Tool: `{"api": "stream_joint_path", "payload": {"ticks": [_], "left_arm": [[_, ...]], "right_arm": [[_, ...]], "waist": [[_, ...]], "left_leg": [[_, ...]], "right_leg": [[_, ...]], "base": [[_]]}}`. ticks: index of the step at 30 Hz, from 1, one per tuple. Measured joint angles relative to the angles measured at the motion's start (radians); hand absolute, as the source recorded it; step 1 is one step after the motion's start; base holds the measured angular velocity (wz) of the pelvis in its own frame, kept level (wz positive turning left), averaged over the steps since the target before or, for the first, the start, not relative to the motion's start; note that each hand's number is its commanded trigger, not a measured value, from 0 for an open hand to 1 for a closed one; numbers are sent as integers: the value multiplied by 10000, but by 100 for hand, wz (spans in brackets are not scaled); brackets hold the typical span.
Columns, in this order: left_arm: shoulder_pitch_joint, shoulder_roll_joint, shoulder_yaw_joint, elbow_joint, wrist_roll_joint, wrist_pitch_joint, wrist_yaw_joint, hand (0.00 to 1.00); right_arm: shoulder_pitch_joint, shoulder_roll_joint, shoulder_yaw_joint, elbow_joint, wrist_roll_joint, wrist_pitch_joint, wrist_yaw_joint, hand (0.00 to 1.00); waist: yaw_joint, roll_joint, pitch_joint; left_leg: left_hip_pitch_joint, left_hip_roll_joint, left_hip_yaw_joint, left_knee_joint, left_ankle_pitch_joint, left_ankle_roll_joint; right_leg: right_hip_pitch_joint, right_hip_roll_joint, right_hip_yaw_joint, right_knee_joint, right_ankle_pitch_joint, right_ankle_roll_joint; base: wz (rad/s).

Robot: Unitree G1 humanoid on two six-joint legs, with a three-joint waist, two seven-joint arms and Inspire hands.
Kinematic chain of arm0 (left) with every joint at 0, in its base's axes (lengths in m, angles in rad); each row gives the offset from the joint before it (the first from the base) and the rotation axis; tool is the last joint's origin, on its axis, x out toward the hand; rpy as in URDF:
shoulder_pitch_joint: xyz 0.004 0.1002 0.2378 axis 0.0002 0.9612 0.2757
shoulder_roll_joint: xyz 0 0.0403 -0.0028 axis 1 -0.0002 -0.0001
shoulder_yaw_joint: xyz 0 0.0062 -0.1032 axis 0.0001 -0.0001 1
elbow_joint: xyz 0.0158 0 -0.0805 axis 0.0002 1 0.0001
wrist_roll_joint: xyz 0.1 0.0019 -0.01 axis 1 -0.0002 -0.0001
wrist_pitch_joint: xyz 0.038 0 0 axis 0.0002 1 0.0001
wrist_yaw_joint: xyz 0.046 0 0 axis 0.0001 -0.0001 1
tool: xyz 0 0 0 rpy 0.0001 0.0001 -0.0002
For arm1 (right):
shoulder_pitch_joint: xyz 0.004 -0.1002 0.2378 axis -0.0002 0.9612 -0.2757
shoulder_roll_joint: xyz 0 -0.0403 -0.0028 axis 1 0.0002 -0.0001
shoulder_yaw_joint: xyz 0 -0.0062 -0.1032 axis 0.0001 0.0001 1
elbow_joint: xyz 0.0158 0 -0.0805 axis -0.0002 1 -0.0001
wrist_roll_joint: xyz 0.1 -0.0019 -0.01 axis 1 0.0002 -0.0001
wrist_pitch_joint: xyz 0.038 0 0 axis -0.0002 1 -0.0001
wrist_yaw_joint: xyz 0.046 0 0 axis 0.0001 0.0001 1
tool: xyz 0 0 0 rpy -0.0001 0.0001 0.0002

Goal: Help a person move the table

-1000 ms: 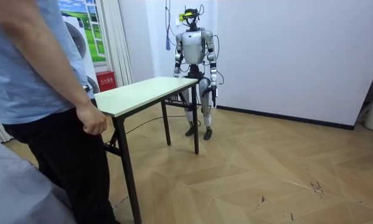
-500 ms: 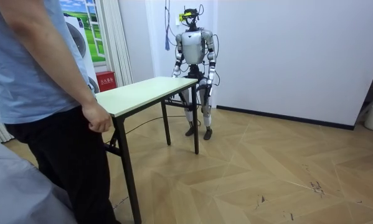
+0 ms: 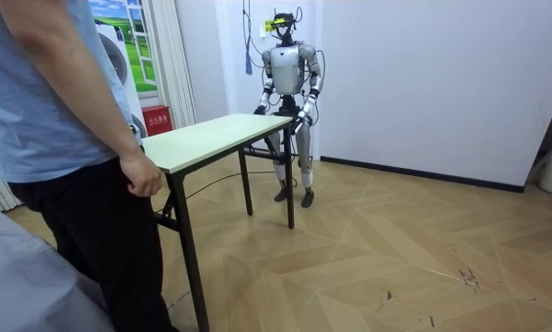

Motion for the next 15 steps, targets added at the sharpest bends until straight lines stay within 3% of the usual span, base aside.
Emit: {"api": "stream_joint_path", "payload": {"ticks": [5, 15], "left_arm": [[57, 121, -328, -1141, -374, -1, -120, 0], [51, 370, -576, -1563, -373, -3, -378, 0]], "right_arm": [[-4, -355, 711, -777, 549, -7, 127, 0], [-110, -800, 1182, -867, 573, -23, 343, 0]], "waist": [[67, 68, 8], [50, 71, 2]], "left_leg": [[-74, -8, -7, 42, 0, 0], [-23, 8, -55, 18, 0, 0]], "right_leg": [[-47, -16, -1, -14, 5, 6], [-5, 4, -23, 130, 6, 6]], "base": [[2], [0]]}}
